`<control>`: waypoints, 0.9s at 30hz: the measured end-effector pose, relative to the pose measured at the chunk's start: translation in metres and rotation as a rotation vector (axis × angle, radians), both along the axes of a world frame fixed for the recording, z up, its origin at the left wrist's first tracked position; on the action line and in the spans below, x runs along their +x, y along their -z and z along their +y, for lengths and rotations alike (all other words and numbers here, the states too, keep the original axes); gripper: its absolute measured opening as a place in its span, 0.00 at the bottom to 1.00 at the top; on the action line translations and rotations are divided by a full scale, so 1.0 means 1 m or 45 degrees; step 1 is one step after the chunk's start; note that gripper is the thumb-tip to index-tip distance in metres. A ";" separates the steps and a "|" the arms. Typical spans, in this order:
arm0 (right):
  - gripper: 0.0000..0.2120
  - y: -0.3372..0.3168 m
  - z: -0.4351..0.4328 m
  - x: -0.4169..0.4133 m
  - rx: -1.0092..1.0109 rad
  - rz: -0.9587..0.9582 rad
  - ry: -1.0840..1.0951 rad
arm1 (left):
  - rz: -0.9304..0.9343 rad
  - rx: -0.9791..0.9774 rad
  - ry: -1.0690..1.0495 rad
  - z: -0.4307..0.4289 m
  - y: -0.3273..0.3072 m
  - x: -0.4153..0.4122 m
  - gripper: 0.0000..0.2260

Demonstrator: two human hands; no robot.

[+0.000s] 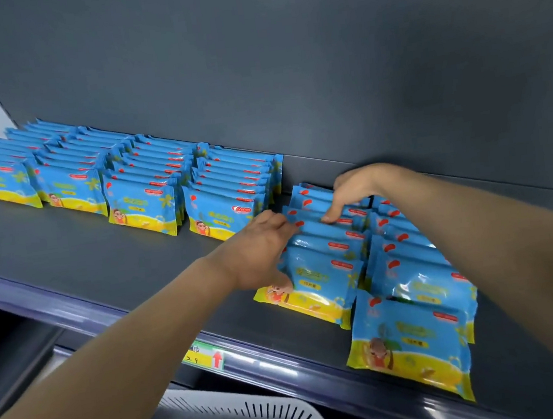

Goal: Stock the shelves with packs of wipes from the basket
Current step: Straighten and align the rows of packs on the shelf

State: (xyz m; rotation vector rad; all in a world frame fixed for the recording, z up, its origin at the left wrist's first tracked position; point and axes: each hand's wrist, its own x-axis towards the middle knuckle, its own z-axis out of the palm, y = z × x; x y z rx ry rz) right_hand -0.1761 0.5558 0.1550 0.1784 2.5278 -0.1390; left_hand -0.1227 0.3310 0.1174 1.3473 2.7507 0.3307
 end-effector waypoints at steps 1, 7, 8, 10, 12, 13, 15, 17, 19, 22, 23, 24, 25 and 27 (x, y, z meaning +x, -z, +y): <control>0.37 -0.001 -0.001 0.000 0.001 0.012 -0.006 | 0.010 0.008 -0.001 0.000 0.001 0.000 0.42; 0.32 -0.008 -0.005 0.006 -0.061 0.145 -0.058 | 0.146 -0.004 -0.041 0.002 0.002 0.002 0.40; 0.31 -0.010 -0.006 0.008 -0.070 0.180 -0.071 | 0.189 -0.030 -0.049 0.003 0.001 0.002 0.40; 0.27 -0.014 -0.008 0.009 -0.098 0.244 -0.091 | 0.282 -0.092 -0.072 0.005 -0.001 0.001 0.39; 0.21 -0.020 -0.010 0.007 -0.122 0.326 -0.109 | 0.361 -0.139 -0.102 0.008 -0.003 0.000 0.38; 0.19 -0.023 -0.010 0.005 -0.115 0.382 -0.114 | 0.393 -0.156 -0.120 0.011 -0.004 -0.001 0.38; 0.18 -0.027 -0.010 -0.001 -0.079 0.504 -0.129 | 0.452 -0.180 -0.177 0.017 -0.006 -0.004 0.36; 0.19 -0.028 -0.009 -0.008 -0.058 0.601 -0.131 | 0.516 -0.211 -0.255 0.027 -0.006 -0.009 0.34; 0.20 -0.026 -0.009 -0.011 -0.163 0.642 -0.069 | 0.550 -0.233 -0.331 0.035 -0.007 -0.015 0.31; 0.20 -0.023 -0.006 -0.008 -0.264 0.780 0.031 | 0.570 -0.235 -0.397 0.042 -0.006 -0.024 0.29; 0.19 -0.023 -0.006 -0.005 -0.246 0.849 0.049 | 0.575 -0.232 -0.404 0.043 -0.005 -0.025 0.28; 0.18 -0.023 -0.005 -0.001 -0.197 0.918 0.067 | 0.582 -0.227 -0.408 0.043 -0.004 -0.027 0.28; 0.17 -0.024 -0.006 0.003 -0.130 0.973 0.097 | 0.590 -0.226 -0.407 0.043 -0.002 -0.027 0.29; 0.11 -0.027 -0.006 0.011 -0.020 1.004 0.217 | 0.604 -0.234 -0.400 0.043 0.001 -0.027 0.32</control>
